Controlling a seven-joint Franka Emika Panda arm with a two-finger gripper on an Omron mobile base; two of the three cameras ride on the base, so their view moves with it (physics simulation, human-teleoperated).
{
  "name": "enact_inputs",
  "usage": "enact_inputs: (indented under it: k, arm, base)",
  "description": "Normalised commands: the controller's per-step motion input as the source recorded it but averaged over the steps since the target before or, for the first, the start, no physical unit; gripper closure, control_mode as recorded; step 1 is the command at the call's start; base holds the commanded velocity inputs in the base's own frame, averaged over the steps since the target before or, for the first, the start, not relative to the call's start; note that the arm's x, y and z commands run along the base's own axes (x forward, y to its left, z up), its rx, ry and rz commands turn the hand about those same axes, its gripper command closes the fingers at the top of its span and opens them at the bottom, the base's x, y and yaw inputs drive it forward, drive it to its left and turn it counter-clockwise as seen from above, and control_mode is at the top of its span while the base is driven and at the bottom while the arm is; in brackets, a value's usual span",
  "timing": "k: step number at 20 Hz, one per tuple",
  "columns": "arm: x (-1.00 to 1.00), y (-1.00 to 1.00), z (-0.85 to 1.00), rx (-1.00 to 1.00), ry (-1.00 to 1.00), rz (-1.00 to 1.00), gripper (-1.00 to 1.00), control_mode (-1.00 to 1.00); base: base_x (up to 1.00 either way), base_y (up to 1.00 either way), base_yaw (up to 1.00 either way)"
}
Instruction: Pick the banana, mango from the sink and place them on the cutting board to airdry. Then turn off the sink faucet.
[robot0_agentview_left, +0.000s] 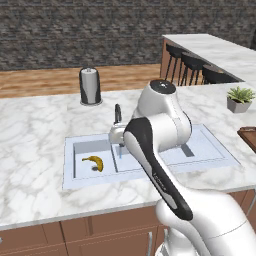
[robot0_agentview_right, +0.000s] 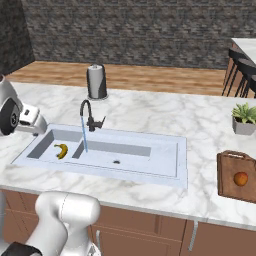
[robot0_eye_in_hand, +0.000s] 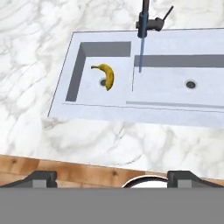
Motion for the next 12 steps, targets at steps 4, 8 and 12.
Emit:
enact_inputs:
  k: [4,8,12]
  arm:
    - [0.37,0.06,-0.11,0.0,0.0,0.0,-1.0,-1.0]
    - [0.39,0.01,-0.2,0.0,0.0,0.0,-1.0,-1.0]
    - [0.4,0.01,-0.31,0.0,0.0,0.0,-1.0,-1.0]
  base:
    - [0.0,0.0,0.0]
    - [0.0,0.0,0.0]
    - [0.0,0.0,0.0]
